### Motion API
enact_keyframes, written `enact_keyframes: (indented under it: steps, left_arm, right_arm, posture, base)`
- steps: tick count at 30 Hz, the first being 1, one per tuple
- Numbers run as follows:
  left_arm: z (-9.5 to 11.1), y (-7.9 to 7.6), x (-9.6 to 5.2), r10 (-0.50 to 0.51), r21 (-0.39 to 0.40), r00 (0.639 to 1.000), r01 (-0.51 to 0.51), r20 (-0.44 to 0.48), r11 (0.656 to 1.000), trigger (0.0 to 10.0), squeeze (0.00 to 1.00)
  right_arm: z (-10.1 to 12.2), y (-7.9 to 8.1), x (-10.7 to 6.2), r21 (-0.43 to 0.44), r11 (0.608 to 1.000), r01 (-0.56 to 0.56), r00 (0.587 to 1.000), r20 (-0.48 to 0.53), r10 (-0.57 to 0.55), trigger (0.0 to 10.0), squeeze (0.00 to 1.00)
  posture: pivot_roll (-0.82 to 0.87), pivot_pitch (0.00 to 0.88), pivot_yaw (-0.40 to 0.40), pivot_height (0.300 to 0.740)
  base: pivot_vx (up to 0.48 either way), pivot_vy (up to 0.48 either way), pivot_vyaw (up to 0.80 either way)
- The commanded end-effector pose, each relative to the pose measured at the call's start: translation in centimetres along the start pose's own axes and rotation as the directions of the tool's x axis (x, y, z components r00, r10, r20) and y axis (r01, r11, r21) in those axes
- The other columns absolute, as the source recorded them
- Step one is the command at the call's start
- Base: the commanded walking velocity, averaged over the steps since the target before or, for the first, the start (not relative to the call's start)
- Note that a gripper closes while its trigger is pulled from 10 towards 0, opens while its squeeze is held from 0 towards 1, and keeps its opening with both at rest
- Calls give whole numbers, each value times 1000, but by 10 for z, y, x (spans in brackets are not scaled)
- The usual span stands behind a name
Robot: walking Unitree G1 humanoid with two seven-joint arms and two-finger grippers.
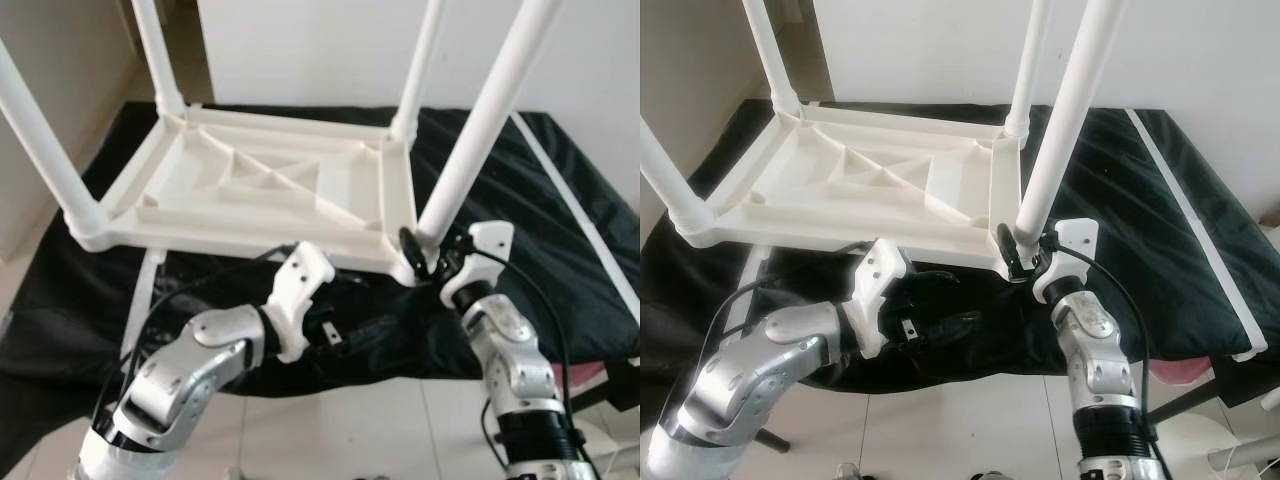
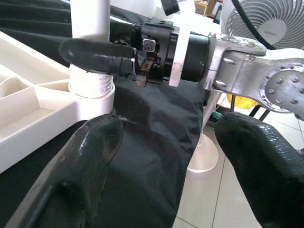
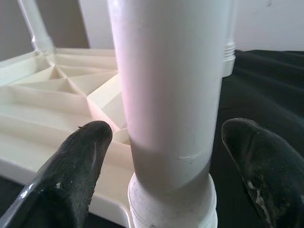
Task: Building children table
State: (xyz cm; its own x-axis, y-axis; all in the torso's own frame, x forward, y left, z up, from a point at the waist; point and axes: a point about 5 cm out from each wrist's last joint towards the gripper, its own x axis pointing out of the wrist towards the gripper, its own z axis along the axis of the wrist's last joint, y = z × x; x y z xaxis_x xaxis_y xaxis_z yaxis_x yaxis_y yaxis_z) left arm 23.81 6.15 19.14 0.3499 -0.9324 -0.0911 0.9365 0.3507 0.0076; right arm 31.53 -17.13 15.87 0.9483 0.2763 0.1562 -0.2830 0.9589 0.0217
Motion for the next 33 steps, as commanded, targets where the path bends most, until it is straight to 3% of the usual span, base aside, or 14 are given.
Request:
enact_keyframes:
  steps: [1,9,10,15,17,18,19,20,24,25,33]
  left_arm:
    - [-1,-1,1,-18,2,1000,18,-3,1000,10000,0]
    - [0,1,-1,-4,6,1000,4,-4,1000,10000,0]
    - [0,2,-1,-1,6,1000,1,-4,1000,10000,0]
    - [1,2,-2,4,9,1000,-4,-4,1000,10000,0]
    - [1,2,-2,6,9,1000,-6,-4,1000,10000,0]
    - [1,2,-2,8,10,1000,-8,-4,1000,10000,0]
    - [1,3,-3,9,12,1000,-9,-4,1000,10000,0]
    - [2,3,-3,10,13,1000,-10,-4,1000,10000,0]
    - [2,3,-3,11,15,1000,-11,-3,1000,10000,0]
    - [3,3,-3,9,17,1000,-9,-4,1000,10000,0]
    - [4,4,-2,8,17,1000,-8,-3,1000,10000,0]
  right_arm:
    - [-3,-4,3,-12,999,-34,999,-19,34,10000,0]
    - [3,-20,18,-132,978,-163,986,-57,157,9647,0]
    - [4,-21,20,-138,974,-181,983,-64,173,7882,0]
    - [1,-23,23,-132,967,-218,975,-83,208,7569,0]
    - [0,-22,24,-129,965,-229,972,-88,218,8000,0]
    - [-1,-23,25,-134,962,-237,970,-93,226,6706,0]
    - [-2,-22,26,-140,958,-250,966,-99,238,6431,0]
    - [-2,-22,27,-144,956,-256,965,-101,243,7686,0]
    - [-1,-23,30,-151,952,-265,962,-100,252,8314,0]
    - [-2,-22,32,-149,949,-279,959,-100,266,9804,0]
    - [-6,-22,35,-161,942,-294,953,-123,277,10000,0]
  posture:
    - [-6,90,-21,740]
    - [3,94,-24,740]
    - [9,94,-29,740]
    - [18,96,-32,740]
    - [18,96,-32,740]
    - [21,97,-33,740]
    - [22,97,-33,740]
    - [21,97,-31,740]
    - [21,97,-31,740]
    - [20,98,-29,740]
    - [21,102,-27,740]
  base:
    - [0,0,0]
    - [0,0,0]
    - [0,0,0]
    - [0,0,0]
    - [0,0,0]
    - [0,0,0]
    - [0,0,0]
    - [0,0,0]
    - [0,0,0]
    - [0,0,0]
    - [0,0,0]
